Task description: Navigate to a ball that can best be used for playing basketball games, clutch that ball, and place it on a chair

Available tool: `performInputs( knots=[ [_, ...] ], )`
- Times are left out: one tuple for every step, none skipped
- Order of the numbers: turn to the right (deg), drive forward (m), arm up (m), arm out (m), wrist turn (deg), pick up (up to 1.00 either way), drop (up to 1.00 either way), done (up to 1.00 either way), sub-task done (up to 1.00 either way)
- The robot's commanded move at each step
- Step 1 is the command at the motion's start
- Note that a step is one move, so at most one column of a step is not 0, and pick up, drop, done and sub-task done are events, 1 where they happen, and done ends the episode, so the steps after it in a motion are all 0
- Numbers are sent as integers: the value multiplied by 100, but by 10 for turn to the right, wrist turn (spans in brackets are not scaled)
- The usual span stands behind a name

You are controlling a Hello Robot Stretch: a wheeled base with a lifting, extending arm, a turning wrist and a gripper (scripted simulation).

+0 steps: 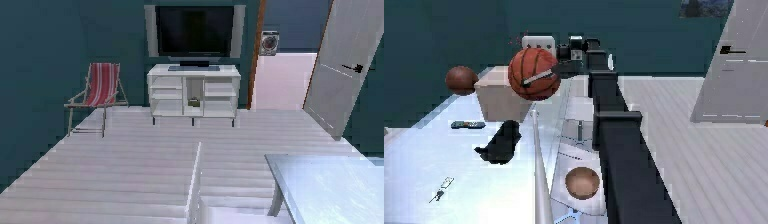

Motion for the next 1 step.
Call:
performInputs(
  knots=[
    [0, 0, 0, 0, 360, 0, 0, 0, 0]
  ],
)
